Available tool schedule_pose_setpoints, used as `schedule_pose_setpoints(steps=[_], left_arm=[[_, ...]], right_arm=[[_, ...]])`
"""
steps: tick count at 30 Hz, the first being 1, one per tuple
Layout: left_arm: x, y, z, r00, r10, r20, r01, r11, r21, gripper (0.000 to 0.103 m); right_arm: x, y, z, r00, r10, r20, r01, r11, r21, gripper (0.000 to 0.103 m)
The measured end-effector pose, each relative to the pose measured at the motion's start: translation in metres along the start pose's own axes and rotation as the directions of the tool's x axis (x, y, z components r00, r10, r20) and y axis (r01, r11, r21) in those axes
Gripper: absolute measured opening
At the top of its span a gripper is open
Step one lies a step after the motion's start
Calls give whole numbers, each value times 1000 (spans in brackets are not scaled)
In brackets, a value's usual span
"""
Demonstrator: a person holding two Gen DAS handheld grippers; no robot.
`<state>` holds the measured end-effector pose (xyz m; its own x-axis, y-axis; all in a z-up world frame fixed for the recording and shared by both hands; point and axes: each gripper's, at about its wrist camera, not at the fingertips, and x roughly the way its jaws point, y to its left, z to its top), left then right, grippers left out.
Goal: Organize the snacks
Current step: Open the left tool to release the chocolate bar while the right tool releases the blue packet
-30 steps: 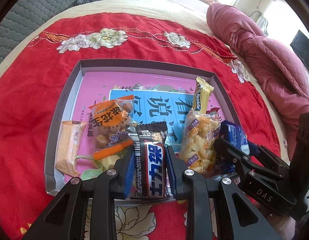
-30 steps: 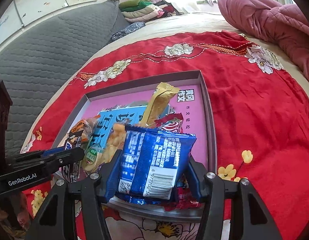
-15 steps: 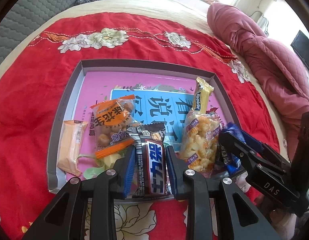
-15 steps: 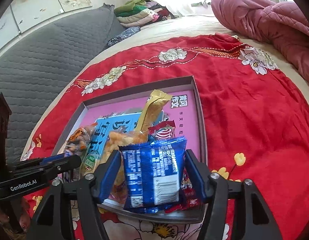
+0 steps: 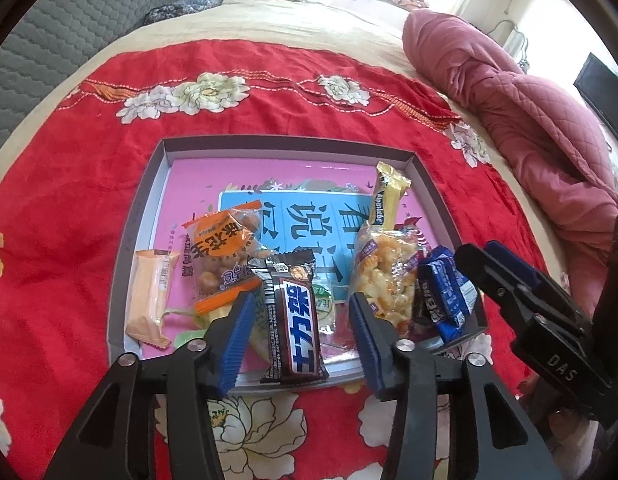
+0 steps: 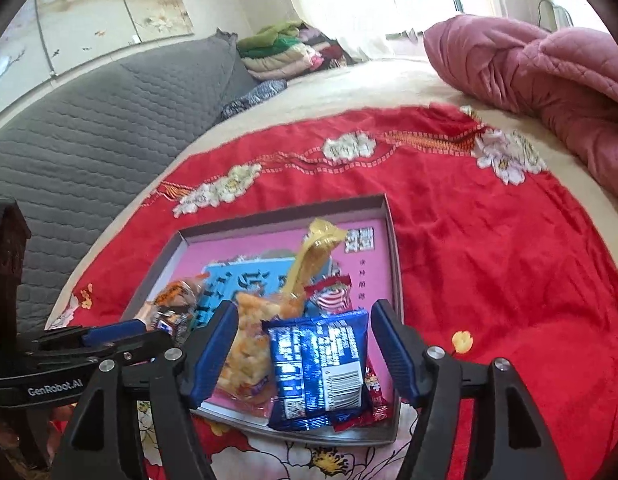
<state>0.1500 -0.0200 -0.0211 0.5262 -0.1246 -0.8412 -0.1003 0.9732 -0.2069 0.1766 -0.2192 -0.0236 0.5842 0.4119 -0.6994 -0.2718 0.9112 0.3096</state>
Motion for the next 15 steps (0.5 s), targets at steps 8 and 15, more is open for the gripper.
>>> schedule_pose_setpoints(steps=[8,15], left_arm=[[-17,0,-10,1000,-4,5,4,1000,4,60],[-33,9,-29,1000,1,-1,-1,1000,-1,64]], right_arm=[[-28,16,-10,999,-14,44,15,999,-33,79],[-48,21,-27,998,-45,35,45,999,5,88]])
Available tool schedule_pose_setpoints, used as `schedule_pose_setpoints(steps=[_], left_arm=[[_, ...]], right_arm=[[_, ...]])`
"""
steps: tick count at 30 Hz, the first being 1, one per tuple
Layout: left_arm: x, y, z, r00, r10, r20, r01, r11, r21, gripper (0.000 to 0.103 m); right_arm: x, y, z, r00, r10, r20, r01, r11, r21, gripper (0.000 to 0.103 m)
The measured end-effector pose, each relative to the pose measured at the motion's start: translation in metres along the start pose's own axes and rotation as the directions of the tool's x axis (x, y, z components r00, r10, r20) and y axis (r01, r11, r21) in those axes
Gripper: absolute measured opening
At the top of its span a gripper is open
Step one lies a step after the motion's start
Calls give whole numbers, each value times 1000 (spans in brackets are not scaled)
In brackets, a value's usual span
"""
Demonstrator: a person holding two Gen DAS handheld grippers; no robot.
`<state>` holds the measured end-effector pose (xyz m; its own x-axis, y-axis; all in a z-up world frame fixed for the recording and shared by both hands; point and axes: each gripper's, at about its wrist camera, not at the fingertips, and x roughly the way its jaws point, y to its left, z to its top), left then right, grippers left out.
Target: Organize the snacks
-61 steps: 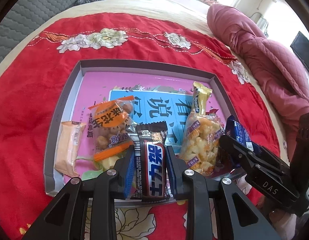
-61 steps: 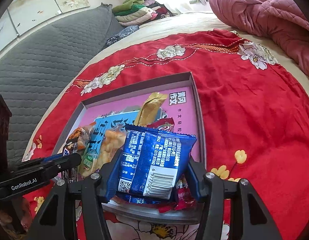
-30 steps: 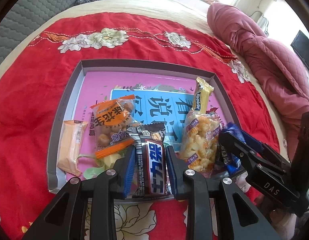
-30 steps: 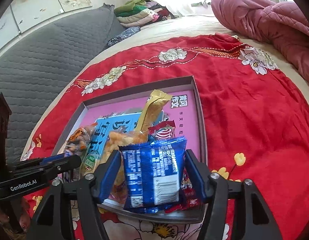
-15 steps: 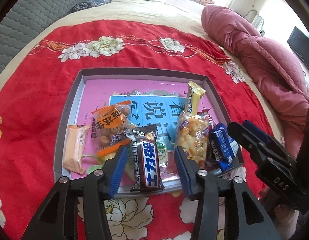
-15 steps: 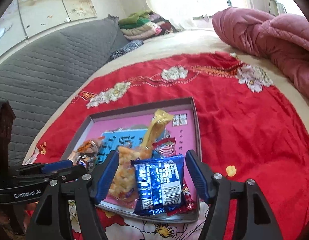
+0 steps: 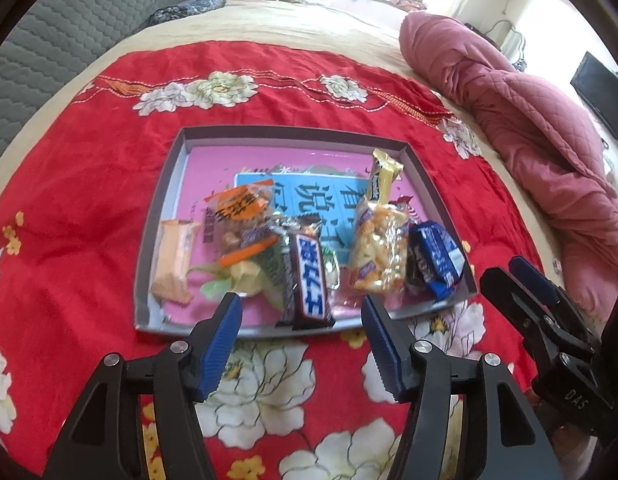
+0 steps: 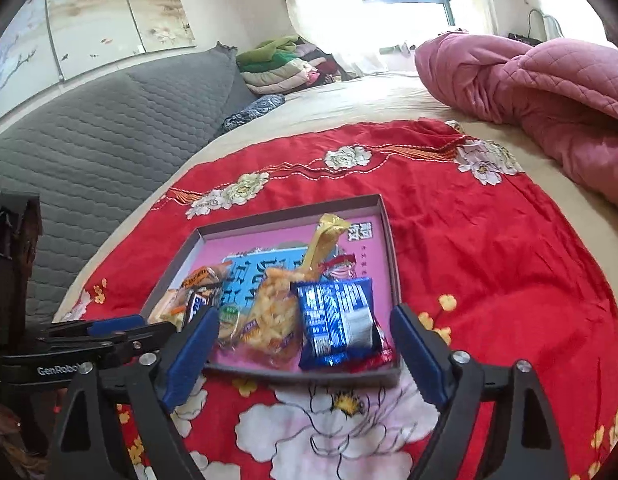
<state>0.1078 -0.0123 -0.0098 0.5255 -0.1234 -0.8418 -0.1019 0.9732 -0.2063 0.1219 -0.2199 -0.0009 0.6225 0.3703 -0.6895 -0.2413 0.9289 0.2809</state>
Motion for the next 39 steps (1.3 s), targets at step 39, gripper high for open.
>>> schedule_pose_setpoints(steps=[39], left_arm=[[-37,4,-66,999,10,-44,-9,999,40,75]], right_arm=[[-48,32,-51,989,-113,-91,111,993,-31,92]])
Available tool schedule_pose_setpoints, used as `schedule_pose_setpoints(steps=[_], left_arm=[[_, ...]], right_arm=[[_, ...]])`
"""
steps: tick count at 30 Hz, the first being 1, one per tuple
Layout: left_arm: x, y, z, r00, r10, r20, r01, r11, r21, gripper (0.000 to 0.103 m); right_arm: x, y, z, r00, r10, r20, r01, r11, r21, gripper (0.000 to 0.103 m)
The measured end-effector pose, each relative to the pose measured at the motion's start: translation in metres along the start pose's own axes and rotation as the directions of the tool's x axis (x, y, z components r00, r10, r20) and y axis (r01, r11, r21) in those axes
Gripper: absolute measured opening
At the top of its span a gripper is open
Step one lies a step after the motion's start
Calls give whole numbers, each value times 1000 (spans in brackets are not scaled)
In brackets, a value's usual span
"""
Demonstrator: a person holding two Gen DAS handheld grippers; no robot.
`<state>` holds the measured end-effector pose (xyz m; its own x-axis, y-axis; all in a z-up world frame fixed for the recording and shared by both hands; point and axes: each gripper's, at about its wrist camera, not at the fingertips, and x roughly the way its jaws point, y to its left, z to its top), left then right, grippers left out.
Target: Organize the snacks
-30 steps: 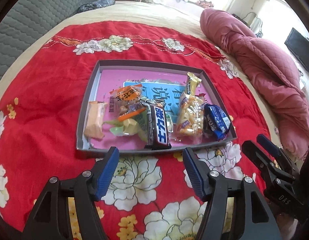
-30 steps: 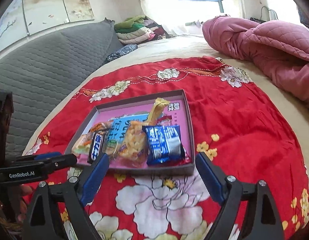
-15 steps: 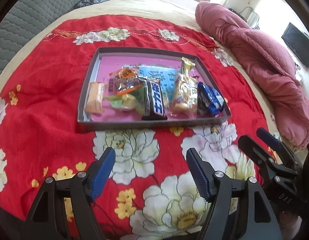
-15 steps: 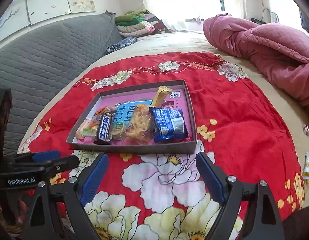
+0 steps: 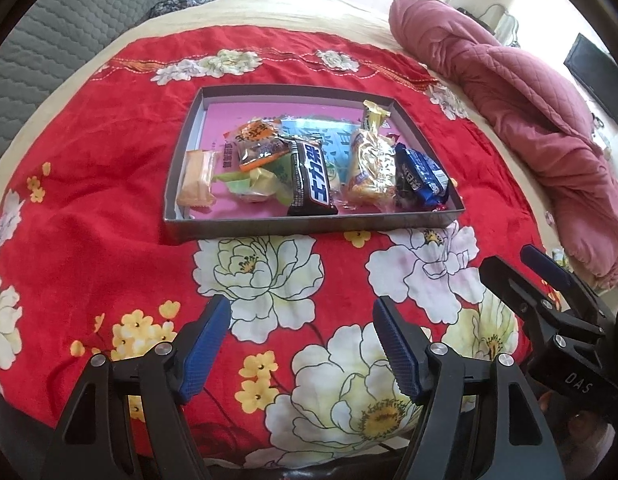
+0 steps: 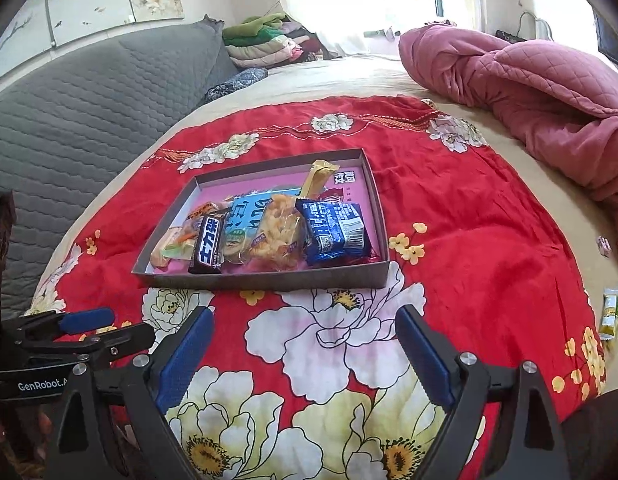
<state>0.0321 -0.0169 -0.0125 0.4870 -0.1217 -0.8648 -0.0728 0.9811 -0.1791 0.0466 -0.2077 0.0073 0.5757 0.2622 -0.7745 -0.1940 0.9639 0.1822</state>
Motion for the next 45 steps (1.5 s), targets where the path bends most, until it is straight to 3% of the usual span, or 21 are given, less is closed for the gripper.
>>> schedule_pose_setpoints(steps=[45], left_arm=[[-8,3,-3,1000,17,6,-17,1000,6,75]], right_arm=[[-4,2,-4,999,-45,-9,45,999,-8,92]])
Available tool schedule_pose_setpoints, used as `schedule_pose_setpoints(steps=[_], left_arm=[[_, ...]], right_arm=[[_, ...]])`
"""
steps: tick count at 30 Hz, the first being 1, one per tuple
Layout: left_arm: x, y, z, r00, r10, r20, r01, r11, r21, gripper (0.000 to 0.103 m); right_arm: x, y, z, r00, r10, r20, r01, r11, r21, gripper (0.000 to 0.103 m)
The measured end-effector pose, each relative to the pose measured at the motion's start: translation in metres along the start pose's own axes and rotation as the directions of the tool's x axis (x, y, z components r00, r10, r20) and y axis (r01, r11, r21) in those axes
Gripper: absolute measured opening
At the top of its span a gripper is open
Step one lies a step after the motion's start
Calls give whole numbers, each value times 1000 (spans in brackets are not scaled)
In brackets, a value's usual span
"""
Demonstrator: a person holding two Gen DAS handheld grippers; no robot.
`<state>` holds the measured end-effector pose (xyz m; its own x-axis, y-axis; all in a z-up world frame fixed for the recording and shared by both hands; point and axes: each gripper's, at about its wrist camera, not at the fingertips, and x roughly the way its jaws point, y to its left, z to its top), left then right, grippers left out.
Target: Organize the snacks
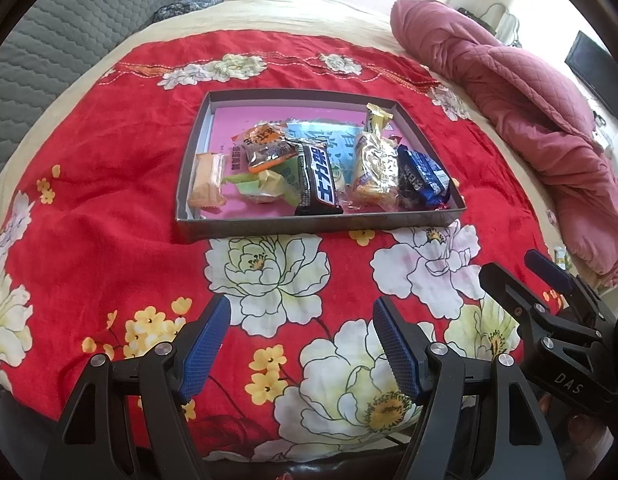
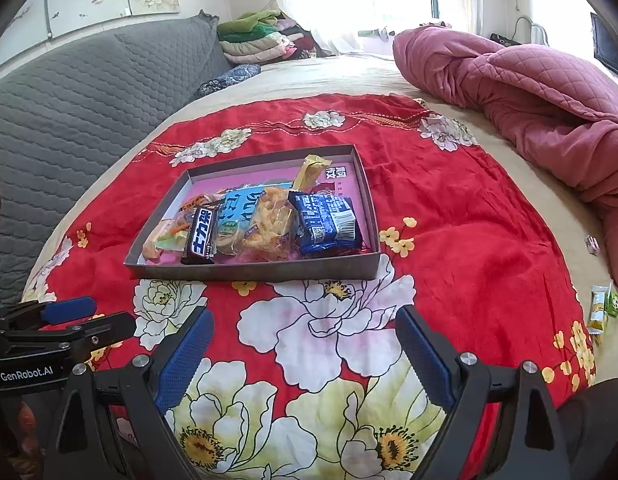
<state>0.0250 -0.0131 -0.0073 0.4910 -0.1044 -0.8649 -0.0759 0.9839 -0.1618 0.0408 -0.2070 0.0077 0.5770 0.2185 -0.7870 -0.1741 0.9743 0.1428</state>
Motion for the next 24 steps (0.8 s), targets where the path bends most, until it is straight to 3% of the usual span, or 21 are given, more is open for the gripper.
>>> schedule_pose_setpoints(steps=[24], left_arm=[[2,1,1,1000,15,-6,-15,1000,5,75]], right_arm=[[2,3,-3,1000,-8,-12,8,1000,-18,92]])
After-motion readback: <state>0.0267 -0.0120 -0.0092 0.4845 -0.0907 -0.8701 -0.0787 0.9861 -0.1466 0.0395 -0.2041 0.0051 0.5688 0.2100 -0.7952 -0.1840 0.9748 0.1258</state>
